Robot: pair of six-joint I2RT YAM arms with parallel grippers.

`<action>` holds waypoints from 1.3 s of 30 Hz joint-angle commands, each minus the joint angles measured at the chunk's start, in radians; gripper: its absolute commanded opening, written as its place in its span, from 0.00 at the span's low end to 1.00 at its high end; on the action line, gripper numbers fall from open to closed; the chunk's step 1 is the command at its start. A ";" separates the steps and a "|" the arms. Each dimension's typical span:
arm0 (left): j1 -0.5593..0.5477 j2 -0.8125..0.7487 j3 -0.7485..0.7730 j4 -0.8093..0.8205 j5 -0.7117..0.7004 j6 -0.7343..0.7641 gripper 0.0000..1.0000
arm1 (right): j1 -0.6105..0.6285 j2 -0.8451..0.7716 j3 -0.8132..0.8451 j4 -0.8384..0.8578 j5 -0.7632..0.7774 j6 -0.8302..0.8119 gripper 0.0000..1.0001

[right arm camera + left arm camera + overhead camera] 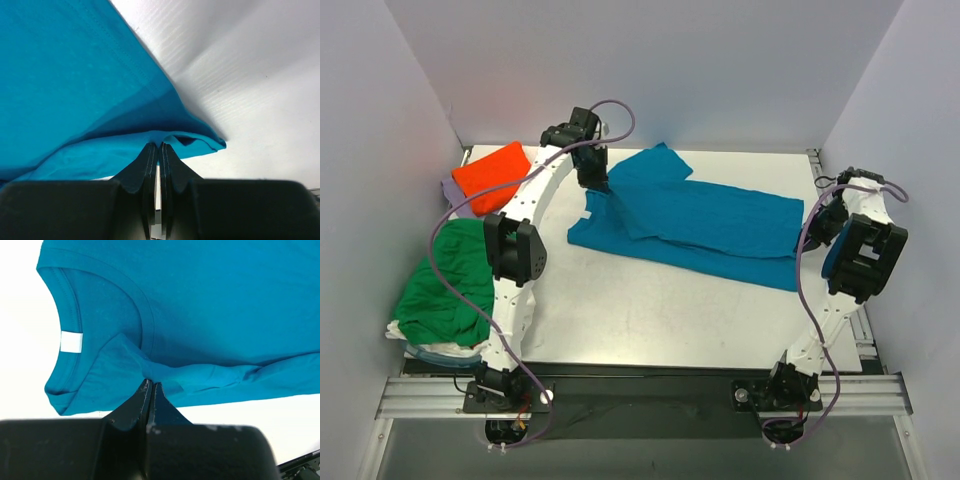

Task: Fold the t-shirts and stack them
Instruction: Fold the flattened tshirt in 1/3 of the way

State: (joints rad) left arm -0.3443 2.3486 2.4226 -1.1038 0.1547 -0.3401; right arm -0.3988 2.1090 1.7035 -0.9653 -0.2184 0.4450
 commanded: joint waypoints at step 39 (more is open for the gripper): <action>0.010 -0.301 -0.931 0.679 0.039 -0.186 0.64 | 0.078 -0.167 -0.432 0.198 -0.052 -0.048 0.52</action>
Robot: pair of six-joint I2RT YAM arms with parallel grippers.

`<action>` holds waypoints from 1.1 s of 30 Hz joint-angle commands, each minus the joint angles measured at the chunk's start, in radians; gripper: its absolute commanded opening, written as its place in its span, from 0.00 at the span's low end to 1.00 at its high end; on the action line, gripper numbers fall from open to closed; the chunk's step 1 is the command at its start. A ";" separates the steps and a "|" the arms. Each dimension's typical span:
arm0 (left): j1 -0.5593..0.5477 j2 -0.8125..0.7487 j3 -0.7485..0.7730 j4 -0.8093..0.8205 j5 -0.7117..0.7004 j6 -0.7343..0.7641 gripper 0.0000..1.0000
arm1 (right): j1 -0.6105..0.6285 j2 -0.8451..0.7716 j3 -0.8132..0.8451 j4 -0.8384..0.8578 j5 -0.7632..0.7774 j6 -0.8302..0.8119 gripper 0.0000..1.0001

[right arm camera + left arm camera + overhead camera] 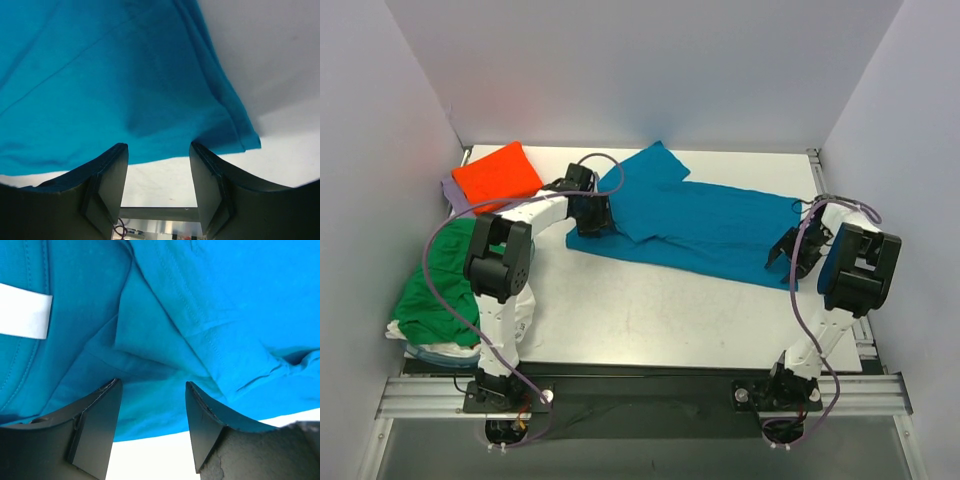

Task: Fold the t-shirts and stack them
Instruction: Fold the flattened tshirt in 1/3 of the way

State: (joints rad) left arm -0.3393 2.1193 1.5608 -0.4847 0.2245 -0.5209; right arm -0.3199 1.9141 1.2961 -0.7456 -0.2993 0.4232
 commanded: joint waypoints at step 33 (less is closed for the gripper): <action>-0.265 -0.587 -0.524 -0.081 -0.267 -0.068 0.66 | -0.025 -0.271 -0.377 -0.081 0.040 -0.004 0.52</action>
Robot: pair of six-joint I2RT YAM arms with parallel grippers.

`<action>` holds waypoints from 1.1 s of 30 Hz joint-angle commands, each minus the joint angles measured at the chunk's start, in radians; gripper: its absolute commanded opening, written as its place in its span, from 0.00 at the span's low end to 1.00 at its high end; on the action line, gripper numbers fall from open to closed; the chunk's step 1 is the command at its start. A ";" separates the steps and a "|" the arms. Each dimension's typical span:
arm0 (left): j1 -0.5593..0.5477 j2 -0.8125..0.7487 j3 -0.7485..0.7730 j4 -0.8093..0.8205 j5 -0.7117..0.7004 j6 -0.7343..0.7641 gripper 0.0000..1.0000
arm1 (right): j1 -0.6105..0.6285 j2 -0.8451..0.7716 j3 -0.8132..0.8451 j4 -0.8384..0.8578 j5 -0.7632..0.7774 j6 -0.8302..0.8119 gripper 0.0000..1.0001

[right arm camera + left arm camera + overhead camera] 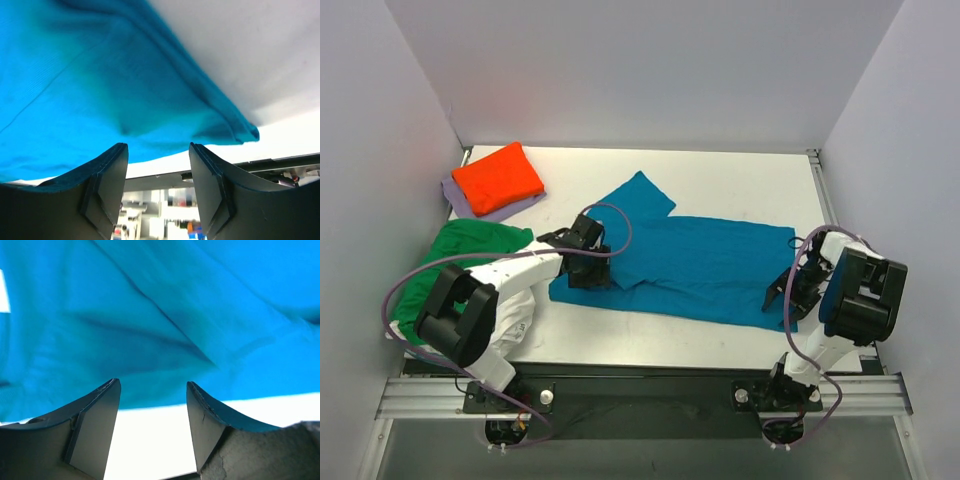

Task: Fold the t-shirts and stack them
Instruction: Fold the flattened tshirt in 1/3 of the way

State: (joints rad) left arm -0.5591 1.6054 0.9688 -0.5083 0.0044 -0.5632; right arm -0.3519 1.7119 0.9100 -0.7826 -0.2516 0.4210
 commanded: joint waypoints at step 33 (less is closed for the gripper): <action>-0.185 0.188 0.257 -0.125 0.012 -0.030 0.51 | 0.030 -0.135 0.046 -0.046 -0.041 -0.010 0.53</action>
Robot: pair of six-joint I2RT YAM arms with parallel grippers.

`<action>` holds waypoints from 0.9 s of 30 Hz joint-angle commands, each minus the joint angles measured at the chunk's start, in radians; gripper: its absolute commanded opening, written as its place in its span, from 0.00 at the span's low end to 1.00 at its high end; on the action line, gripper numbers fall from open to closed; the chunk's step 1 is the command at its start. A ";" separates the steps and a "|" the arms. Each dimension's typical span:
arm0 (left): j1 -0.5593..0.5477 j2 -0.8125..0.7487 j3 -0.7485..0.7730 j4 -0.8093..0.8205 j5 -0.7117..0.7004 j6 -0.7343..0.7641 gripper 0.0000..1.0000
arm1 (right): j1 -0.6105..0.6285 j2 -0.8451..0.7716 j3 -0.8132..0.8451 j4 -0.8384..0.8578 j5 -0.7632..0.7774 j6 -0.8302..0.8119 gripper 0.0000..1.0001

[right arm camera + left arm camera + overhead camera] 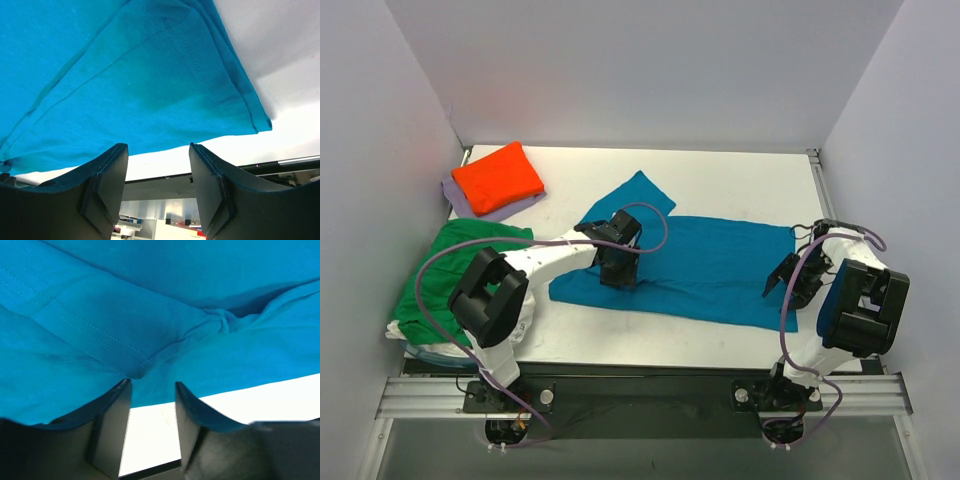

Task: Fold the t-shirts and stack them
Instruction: Fold the flattened tshirt in 1/3 of the way

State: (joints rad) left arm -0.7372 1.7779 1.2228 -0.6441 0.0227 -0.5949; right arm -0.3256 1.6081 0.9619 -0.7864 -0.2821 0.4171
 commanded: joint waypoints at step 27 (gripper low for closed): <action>-0.024 0.088 0.161 -0.080 -0.093 0.076 0.00 | 0.005 -0.048 -0.014 -0.042 -0.015 -0.005 0.53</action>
State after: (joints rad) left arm -0.7540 1.8759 1.3621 -0.6834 -0.0311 -0.5339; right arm -0.3256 1.6039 0.9550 -0.7845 -0.2901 0.4171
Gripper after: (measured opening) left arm 0.033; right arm 0.525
